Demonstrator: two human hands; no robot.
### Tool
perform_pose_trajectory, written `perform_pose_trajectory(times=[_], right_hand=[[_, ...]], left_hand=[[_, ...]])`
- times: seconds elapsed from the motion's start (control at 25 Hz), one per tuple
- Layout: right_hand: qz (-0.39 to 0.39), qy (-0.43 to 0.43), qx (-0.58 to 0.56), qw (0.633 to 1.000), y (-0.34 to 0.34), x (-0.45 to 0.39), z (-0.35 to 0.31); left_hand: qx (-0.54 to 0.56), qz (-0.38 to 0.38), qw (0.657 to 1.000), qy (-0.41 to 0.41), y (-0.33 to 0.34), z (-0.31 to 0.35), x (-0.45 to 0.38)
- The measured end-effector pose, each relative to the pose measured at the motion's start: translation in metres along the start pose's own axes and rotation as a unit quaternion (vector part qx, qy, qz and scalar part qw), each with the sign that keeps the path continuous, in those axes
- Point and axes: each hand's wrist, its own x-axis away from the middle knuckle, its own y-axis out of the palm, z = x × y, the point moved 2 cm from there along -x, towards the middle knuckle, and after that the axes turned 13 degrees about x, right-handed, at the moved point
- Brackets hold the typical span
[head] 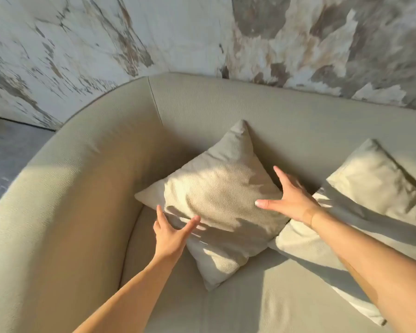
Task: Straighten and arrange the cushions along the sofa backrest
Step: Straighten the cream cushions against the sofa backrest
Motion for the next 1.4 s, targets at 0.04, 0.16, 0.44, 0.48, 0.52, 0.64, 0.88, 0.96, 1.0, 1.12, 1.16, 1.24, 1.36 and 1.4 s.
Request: perform_pose_trajectory(times=[0.04,0.16,0.44,0.48,0.52,0.64,0.88,0.96,1.0,1.12,1.16,1.24,1.36,1.4], right_hand=[[-0.002,-0.004,0.003,1.0,0.008,-0.013,0.001],[-0.018,-0.002,-0.019,1.0,0.023,-0.046,0.006],[-0.019,-0.037,-0.112,0.993,0.044,-0.064,0.007],[-0.012,-0.034,-0.116,0.993,0.045,-0.062,0.007],[-0.008,-0.033,-0.117,0.993,0.044,-0.059,0.006],[-0.011,-0.022,-0.141,0.99,0.036,-0.048,0.003],[0.044,0.069,-0.278,0.957,0.042,0.007,0.006],[0.075,0.09,-0.311,0.943,0.045,0.016,0.006],[0.086,0.094,-0.322,0.938,0.046,0.019,0.004],[0.087,0.106,-0.323,0.937,0.051,0.019,-0.003],[0.087,0.116,-0.318,0.937,0.055,0.018,-0.003],[0.085,0.135,-0.301,0.94,0.066,0.011,-0.001],[0.075,0.15,-0.268,0.949,0.072,-0.002,0.001],[0.073,0.151,-0.26,0.951,0.072,-0.006,0.001]], left_hand=[[0.026,0.003,1.0,-0.009,0.006,-0.009,-0.008],[0.101,-0.014,0.995,-0.003,0.017,-0.031,-0.036],[0.162,-0.031,0.986,0.026,0.02,-0.041,-0.062],[0.168,-0.036,0.985,0.032,0.022,-0.038,-0.06],[0.173,-0.045,0.983,0.038,0.024,-0.036,-0.058],[0.166,-0.058,0.982,0.065,0.022,-0.026,-0.052],[0.059,-0.079,0.978,0.186,0.015,0.038,-0.045],[0.027,-0.108,0.971,0.214,0.015,0.061,-0.05],[0.018,-0.12,0.969,0.215,0.014,0.069,-0.053],[-0.002,-0.138,0.973,0.182,0.01,0.078,-0.059],[-0.015,-0.147,0.973,0.175,0.009,0.078,-0.063],[-0.052,-0.169,0.971,0.163,0.011,0.074,-0.074],[-0.102,-0.179,0.968,0.145,0.022,0.078,-0.094],[-0.124,-0.176,0.967,0.136,0.027,0.081,-0.098]])
